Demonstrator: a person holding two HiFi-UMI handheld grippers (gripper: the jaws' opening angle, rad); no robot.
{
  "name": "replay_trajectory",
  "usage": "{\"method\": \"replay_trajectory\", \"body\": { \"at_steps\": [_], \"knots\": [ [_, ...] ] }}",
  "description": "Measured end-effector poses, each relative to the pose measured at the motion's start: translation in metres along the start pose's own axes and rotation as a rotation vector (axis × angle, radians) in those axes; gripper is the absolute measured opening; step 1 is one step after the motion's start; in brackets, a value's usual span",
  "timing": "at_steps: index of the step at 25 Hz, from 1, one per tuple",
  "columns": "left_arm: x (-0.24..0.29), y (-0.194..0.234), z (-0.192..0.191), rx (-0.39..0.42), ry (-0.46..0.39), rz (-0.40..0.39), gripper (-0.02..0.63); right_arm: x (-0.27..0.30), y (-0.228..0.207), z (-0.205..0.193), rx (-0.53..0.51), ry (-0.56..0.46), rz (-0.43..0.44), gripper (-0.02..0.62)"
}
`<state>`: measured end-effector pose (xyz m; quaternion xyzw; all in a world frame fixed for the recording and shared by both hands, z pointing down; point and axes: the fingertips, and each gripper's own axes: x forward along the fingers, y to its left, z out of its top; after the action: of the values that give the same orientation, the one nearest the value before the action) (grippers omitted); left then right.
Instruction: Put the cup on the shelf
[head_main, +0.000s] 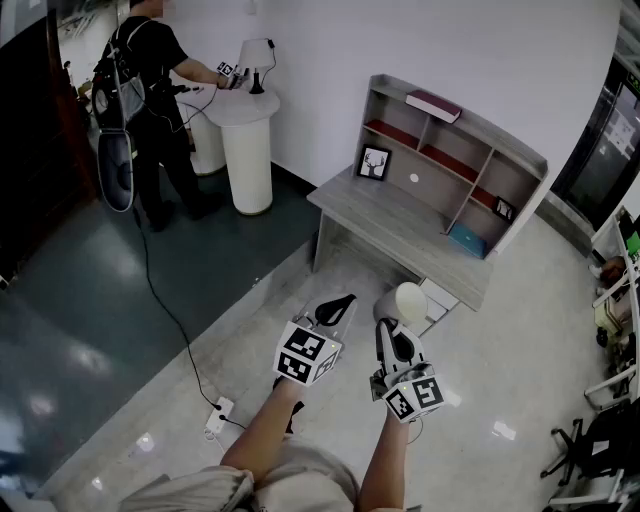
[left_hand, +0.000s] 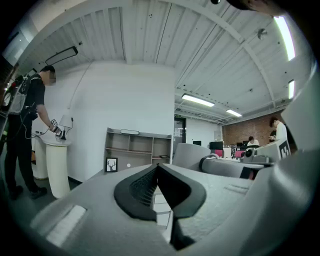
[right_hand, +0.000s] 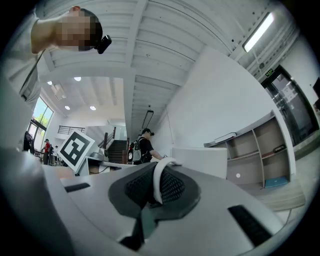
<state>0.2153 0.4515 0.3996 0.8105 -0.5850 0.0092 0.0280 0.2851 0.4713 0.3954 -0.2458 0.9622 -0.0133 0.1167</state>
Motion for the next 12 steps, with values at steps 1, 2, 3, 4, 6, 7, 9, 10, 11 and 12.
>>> {"method": "replay_trajectory", "body": {
  "at_steps": [1, 2, 3, 4, 6, 7, 9, 10, 11, 12],
  "knots": [
    [0.001, 0.001, 0.002, 0.006, -0.002, -0.006, 0.011, 0.005, 0.000, 0.000, -0.008, 0.008, 0.004, 0.014],
    [0.003, 0.003, 0.003, 0.011, -0.004, -0.011, 0.011, 0.010, 0.000, -0.001, -0.014, 0.014, 0.009, 0.014],
    [0.005, 0.006, 0.003, 0.014, -0.005, -0.012, 0.011, 0.015, -0.001, -0.001, -0.016, 0.017, 0.014, 0.014],
    [0.007, 0.010, 0.003, 0.014, -0.006, -0.010, 0.011, 0.019, -0.003, -0.002, -0.013, 0.016, 0.019, 0.014],
    [0.014, 0.017, -0.001, 0.010, 0.000, -0.005, 0.011, 0.024, -0.010, -0.004, 0.005, 0.011, 0.022, 0.014],
    [0.017, 0.020, -0.002, 0.006, 0.003, -0.006, 0.011, 0.025, -0.013, -0.005, 0.014, 0.009, 0.020, 0.014],
    [0.020, 0.029, -0.001, -0.007, -0.002, -0.009, 0.011, 0.031, -0.017, -0.007, 0.018, 0.011, 0.013, 0.014],
    [0.021, 0.034, 0.001, -0.013, -0.007, -0.011, 0.011, 0.035, -0.017, -0.008, 0.014, 0.016, 0.011, 0.015],
    [0.021, 0.038, 0.003, -0.018, -0.013, -0.015, 0.011, 0.039, -0.018, -0.009, 0.007, 0.024, 0.009, 0.014],
    [0.023, 0.042, 0.004, -0.022, -0.017, -0.023, 0.010, 0.044, -0.019, -0.010, -0.003, 0.033, 0.006, 0.014]
  ]
}}
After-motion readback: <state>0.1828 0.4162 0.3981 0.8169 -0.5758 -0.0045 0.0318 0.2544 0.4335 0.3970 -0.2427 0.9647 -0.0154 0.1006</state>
